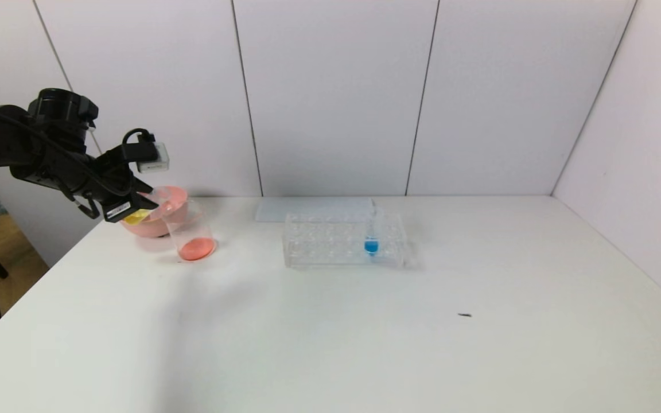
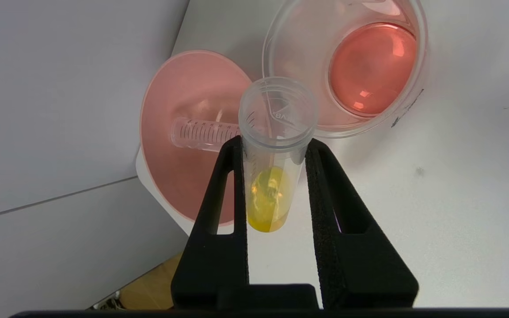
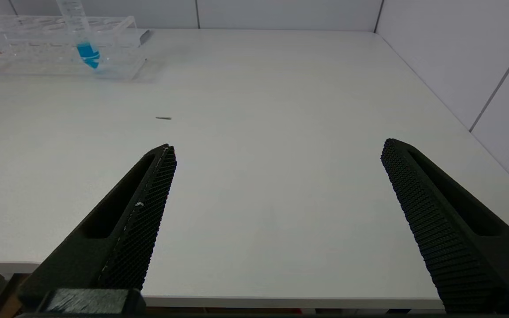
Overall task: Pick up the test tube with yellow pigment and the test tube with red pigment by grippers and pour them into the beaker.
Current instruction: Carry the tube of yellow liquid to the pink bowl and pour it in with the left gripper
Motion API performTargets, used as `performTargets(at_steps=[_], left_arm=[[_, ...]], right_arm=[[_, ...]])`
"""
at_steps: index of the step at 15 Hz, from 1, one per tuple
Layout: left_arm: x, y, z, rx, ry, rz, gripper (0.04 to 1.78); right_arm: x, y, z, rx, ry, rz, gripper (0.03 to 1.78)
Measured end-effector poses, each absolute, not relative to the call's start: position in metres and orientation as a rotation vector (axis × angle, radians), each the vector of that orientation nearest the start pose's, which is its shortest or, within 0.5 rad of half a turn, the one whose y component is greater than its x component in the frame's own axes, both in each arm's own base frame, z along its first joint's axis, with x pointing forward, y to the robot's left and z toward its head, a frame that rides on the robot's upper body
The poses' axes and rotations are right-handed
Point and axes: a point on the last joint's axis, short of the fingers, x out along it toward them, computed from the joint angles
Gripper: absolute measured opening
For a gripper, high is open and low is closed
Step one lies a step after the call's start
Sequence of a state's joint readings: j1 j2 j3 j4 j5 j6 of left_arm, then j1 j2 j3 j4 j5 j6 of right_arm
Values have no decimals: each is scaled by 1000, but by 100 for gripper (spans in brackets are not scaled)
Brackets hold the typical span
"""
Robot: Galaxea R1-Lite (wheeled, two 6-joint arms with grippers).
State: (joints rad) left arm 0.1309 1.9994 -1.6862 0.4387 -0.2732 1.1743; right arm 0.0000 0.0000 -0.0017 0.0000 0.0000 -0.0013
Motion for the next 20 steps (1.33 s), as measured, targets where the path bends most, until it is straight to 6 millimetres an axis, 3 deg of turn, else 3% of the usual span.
performTargets(at_steps=[10, 20], left_arm=[[387, 46, 232, 1038, 595, -549, 44], [391, 47, 226, 1057, 639, -568, 44]], right_arm=[[-23, 0, 76, -1, -2, 0, 170], [-23, 0, 76, -1, -2, 0, 170]])
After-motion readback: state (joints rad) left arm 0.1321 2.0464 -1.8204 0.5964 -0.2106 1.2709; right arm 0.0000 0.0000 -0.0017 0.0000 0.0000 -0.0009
